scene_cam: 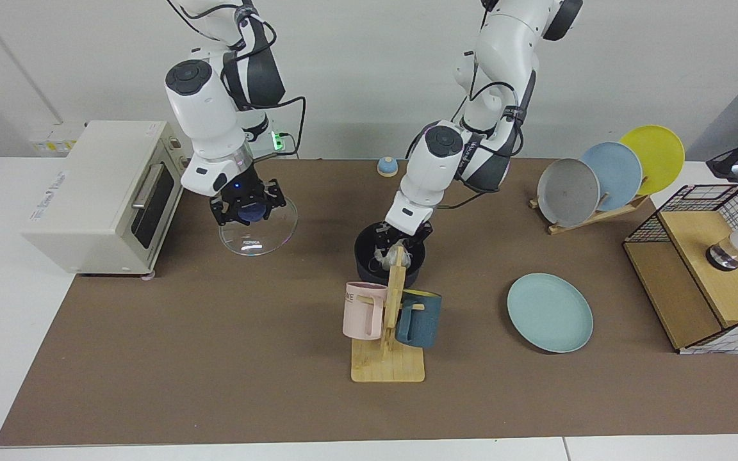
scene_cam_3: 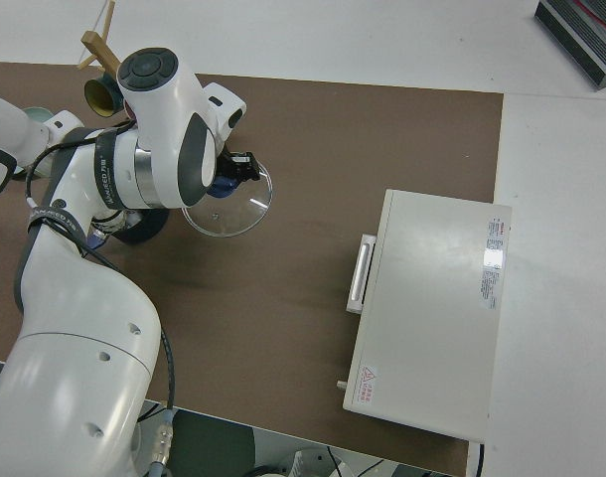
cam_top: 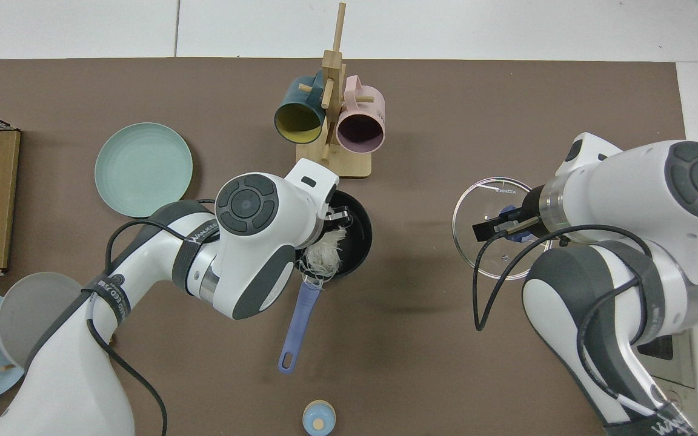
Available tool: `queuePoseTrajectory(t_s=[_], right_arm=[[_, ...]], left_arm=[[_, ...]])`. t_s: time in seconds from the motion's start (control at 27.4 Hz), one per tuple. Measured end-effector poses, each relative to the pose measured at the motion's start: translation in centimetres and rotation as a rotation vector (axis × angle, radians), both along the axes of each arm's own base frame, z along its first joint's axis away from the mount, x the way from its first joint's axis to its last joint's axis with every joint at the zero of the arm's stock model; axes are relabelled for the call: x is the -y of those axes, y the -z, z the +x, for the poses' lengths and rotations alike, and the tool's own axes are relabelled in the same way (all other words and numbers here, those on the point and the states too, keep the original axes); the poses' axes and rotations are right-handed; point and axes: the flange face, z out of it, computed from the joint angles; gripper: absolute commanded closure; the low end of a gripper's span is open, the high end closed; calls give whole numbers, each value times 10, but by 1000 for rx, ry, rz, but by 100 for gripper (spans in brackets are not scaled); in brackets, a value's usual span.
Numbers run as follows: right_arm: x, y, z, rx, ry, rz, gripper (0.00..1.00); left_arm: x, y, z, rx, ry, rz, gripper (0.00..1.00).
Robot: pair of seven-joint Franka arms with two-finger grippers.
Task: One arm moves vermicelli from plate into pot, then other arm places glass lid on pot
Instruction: 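Open the left gripper to drop the vermicelli into the black pot, then withdraw the left gripper while the right gripper carries the lid toward the pot, then lower the glass lid onto the black pot with the right gripper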
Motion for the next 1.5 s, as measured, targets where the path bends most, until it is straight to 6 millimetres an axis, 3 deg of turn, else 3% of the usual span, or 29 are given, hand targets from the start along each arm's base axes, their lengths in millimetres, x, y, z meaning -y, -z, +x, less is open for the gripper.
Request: queuePoseTrajectory(t_s=[0.29,0.55,0.73,1.02,1.31,1.5], right_arm=[[-1,5,2,-7,-1,0,100],[-11,5,0,-10,11,2,100],[-46,4,-9,-14,45,8,100],[-114,2,-31,-10,107,-4,100],[-179,0,-43,30,170,-50,100],[-216,13,-48,26,211,-60,100]], left_arm=[[-20,-52,27,-11,-38,21,0],[-69,-96,54,-29,-56,53,0],[-115,-128,70,-50,-41,80,0],[-220,-180,73,-81,39,88,0],[-318,-204,60,-92,120,97,0],[-362,-212,52,-89,163,109,0]])
